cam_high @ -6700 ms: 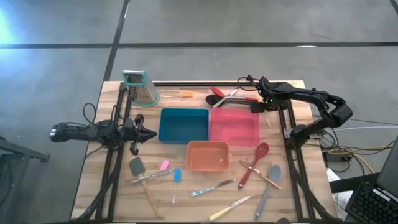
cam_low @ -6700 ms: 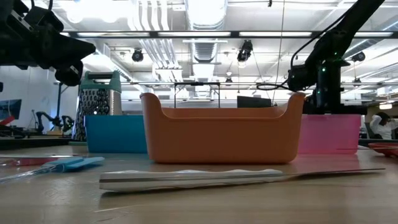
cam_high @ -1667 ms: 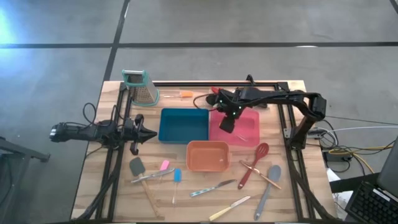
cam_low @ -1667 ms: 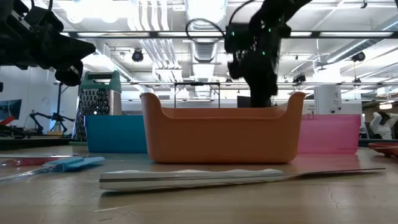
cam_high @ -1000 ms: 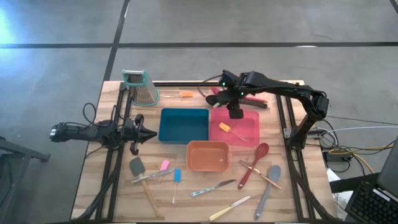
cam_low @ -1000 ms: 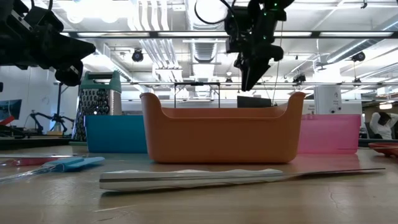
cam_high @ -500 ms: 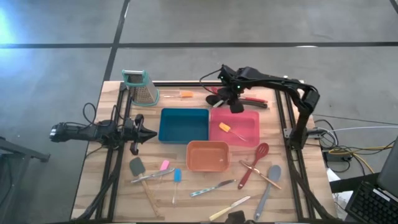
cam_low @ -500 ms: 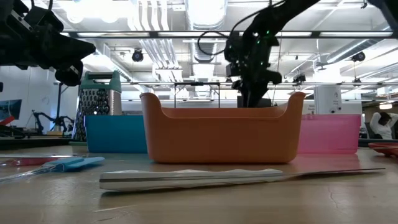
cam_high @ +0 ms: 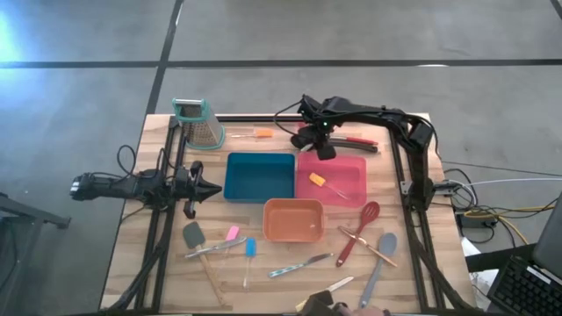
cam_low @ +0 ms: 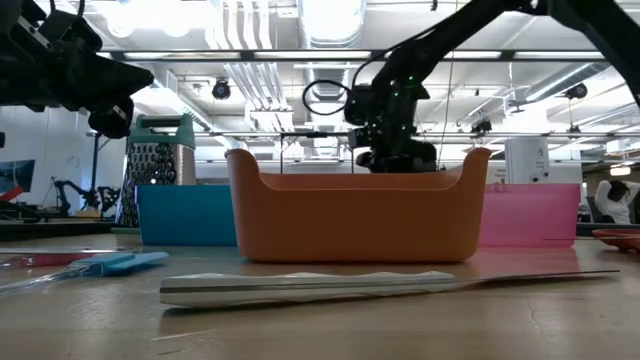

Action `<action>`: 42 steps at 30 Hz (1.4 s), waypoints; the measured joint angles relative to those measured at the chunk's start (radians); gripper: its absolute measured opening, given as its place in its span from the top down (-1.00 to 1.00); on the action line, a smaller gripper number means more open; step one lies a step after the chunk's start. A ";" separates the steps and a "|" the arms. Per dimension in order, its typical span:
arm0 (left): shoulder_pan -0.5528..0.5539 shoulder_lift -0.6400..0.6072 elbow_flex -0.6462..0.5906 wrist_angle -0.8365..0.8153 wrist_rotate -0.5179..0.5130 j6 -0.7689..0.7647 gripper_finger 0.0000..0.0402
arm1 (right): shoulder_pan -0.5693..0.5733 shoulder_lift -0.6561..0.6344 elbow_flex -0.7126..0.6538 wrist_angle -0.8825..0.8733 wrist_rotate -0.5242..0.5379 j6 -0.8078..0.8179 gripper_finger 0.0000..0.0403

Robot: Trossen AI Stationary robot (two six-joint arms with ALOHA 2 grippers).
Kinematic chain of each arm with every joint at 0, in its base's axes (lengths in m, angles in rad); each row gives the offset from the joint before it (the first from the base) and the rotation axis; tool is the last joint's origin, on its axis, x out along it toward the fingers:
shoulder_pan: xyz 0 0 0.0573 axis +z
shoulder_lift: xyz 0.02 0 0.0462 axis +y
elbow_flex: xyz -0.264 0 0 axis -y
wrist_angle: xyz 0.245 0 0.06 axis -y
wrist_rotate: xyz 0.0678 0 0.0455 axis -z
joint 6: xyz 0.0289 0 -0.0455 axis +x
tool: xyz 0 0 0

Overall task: Pick & Place Kitchen Items
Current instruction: Put the green knife into the orange bin

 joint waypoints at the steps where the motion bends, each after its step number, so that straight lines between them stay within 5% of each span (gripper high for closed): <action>1: 0.000 0.000 0.000 0.000 0.000 0.000 0.87 | -0.001 0.011 0.010 -0.002 0.002 -0.007 0.51; 42: 0.000 0.000 0.000 0.000 0.000 0.000 0.87 | -0.034 0.091 0.035 0.024 0.008 -0.048 0.50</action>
